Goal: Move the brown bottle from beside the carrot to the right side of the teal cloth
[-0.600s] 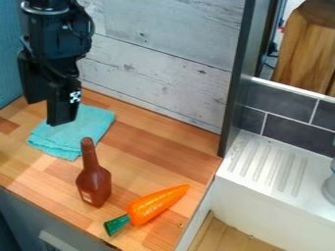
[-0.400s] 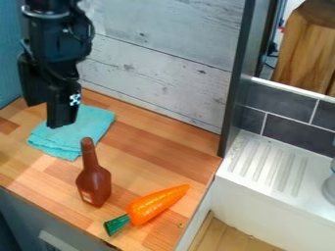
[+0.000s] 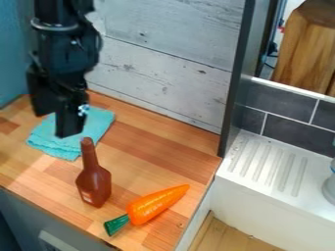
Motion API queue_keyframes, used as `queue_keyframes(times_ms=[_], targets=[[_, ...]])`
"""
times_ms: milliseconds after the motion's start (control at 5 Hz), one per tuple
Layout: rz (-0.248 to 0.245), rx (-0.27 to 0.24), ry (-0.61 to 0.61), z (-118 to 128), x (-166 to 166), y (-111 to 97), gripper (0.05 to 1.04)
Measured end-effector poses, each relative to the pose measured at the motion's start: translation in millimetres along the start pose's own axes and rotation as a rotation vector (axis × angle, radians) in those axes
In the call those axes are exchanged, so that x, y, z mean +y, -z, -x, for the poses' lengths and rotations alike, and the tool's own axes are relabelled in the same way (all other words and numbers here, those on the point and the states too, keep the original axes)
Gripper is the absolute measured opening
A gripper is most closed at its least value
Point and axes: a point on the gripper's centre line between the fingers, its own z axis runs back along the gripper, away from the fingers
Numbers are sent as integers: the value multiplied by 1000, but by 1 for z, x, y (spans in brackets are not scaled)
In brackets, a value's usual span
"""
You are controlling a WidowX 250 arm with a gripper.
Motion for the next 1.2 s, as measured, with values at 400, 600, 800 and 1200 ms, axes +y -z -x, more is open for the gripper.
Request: queue_keyframes(times_ms=[400, 600, 800, 1200], targets=[[21, 34, -18, -6, -10, 14, 1001], [-2, 95, -37, -9, -14, 23, 1001], [-25, 132, -39, -11, -16, 28, 1001], [-31, 163, -63, -16, -13, 38, 695]])
